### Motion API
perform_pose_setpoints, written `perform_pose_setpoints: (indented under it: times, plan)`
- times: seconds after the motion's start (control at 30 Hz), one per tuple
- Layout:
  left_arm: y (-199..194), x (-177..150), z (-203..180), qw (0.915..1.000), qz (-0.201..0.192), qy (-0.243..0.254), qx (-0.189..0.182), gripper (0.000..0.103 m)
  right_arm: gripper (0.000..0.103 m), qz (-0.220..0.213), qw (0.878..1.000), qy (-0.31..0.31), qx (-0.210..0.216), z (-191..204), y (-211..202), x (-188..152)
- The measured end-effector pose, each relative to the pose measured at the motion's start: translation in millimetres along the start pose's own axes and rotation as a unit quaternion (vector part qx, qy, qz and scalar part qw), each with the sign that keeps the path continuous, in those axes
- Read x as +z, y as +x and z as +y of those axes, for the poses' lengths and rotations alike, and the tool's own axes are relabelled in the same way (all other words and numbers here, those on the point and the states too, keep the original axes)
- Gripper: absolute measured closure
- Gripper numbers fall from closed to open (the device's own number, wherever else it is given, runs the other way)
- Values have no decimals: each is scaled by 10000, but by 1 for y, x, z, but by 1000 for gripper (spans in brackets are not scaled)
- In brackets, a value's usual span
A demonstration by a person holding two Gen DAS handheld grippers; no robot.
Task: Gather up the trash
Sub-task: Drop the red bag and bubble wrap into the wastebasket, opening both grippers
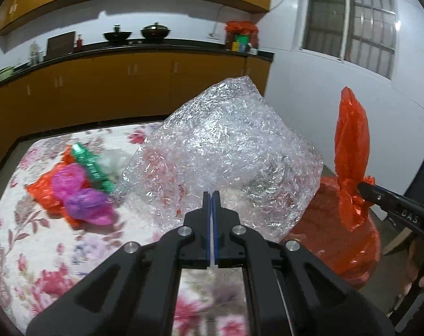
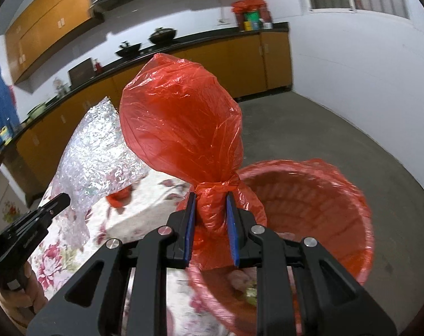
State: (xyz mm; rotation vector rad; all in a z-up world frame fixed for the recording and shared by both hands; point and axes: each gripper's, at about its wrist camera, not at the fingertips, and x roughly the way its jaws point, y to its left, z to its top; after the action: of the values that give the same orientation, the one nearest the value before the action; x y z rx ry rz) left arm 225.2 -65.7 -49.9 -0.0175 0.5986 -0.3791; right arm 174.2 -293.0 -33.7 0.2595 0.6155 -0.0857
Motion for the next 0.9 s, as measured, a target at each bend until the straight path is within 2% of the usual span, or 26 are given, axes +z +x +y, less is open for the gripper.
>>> perform_pose_setpoints:
  times: [0.53, 0.9]
  plan:
    - [32, -8, -88, 9962, 284, 367, -740, 100, 82, -155, 9964, 606, -578, -68, -25, -6]
    - [56, -15, -121, 9922, 588, 433, -1007, 100, 81, -244, 9931, 864, -753, -91, -35, -11]
